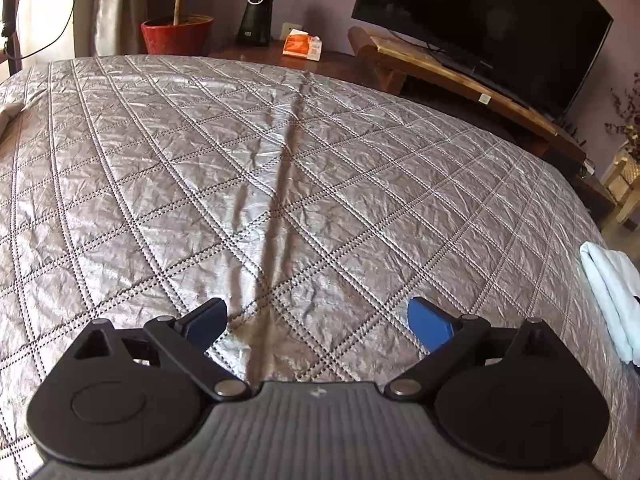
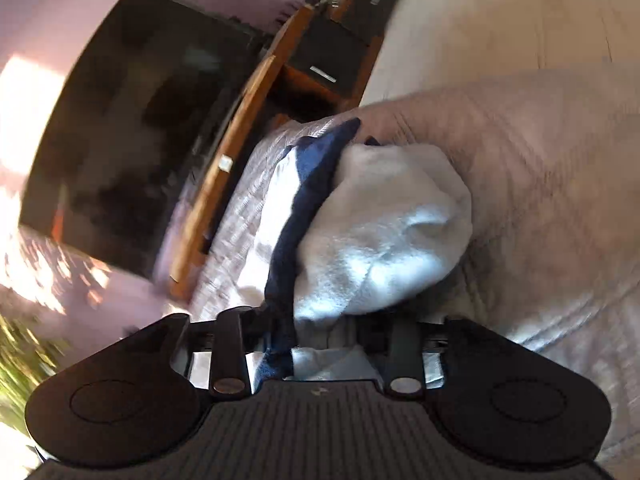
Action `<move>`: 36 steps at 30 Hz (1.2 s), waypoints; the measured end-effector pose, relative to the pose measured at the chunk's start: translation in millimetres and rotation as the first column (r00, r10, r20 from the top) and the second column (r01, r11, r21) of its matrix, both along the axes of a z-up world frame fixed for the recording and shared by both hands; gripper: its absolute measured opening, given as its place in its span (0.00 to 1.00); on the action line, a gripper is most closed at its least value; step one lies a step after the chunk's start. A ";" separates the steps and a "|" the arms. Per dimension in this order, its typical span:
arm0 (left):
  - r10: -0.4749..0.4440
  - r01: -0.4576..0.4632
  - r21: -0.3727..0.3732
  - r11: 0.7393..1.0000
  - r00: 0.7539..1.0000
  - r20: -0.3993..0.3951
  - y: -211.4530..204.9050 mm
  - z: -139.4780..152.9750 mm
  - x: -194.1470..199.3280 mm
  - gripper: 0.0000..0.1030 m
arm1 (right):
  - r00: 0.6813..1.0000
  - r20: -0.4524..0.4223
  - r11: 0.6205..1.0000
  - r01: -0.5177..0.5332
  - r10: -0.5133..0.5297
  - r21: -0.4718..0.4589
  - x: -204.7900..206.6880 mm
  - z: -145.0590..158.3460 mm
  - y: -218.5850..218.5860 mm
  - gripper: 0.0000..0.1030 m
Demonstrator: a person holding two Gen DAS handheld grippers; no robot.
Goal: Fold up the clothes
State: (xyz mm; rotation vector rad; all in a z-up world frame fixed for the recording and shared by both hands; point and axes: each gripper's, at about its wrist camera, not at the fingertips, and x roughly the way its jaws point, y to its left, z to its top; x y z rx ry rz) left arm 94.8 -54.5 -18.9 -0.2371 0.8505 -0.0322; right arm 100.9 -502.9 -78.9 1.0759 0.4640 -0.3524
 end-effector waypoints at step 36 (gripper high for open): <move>-0.297 0.300 0.069 0.952 0.954 -0.051 -77.1 155.5 -251.4 0.99 | 0.876 -0.482 0.818 -0.301 0.034 -0.490 -261.3 214.3 197.0 1.00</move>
